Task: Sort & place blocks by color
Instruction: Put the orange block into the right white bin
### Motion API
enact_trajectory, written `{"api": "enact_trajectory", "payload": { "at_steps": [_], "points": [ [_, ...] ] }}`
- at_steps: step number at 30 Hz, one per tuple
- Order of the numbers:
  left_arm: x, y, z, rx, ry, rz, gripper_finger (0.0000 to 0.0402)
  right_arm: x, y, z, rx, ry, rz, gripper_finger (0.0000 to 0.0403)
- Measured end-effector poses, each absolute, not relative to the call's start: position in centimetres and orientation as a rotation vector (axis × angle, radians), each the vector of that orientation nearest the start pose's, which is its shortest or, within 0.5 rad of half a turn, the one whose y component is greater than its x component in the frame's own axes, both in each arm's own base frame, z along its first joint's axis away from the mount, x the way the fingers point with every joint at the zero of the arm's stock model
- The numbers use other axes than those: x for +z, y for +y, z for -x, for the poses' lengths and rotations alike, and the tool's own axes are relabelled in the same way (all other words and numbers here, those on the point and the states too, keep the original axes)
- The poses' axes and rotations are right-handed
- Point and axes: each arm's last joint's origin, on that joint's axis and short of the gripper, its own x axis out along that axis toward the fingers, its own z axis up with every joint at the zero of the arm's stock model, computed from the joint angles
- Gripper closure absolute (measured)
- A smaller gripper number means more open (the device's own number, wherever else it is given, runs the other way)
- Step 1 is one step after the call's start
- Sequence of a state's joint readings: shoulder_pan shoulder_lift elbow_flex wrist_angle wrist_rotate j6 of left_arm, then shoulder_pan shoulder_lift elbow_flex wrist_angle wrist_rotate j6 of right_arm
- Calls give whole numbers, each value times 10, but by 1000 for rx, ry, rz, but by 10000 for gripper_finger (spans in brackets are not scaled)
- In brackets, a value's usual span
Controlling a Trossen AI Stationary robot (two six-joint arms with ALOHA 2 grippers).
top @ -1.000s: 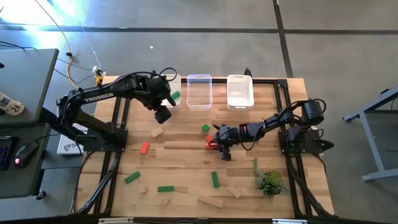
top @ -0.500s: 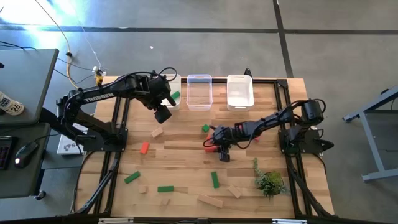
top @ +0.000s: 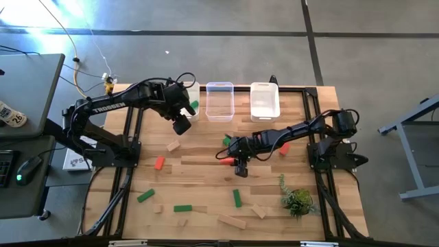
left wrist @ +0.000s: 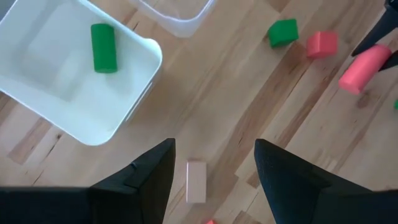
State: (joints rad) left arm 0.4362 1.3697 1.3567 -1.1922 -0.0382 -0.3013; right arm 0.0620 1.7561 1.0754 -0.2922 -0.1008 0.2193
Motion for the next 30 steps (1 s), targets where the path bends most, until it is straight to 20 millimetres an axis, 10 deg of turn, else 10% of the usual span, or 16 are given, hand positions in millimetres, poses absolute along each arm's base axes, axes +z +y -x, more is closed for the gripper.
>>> {"api": "enact_trajectory", "payload": {
  "at_steps": [30],
  "points": [
    [330,107,-228,496,1123,340,193,299,-45,-360,-428,1062,14,297]
  ]
}}
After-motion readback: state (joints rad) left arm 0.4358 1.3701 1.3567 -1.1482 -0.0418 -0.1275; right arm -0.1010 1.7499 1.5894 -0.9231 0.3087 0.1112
